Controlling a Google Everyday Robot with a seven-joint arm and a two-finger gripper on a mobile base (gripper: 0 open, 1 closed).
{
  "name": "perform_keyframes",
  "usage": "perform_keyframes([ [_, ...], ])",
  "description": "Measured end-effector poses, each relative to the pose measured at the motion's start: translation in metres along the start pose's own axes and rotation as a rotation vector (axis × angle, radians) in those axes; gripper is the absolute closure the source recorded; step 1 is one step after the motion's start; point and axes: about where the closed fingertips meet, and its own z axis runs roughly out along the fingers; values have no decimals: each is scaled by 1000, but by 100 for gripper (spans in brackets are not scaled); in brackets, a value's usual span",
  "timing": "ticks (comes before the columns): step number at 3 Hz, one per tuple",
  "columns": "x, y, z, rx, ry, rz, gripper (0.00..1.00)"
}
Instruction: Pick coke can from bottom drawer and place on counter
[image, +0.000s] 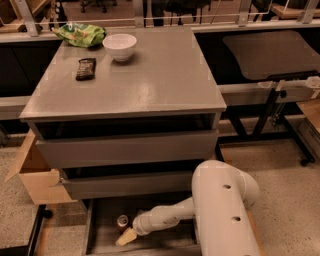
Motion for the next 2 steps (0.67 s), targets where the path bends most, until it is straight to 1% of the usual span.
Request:
perform_keyframes([
  [2,-1,-6,35,-36,-34,-25,0],
])
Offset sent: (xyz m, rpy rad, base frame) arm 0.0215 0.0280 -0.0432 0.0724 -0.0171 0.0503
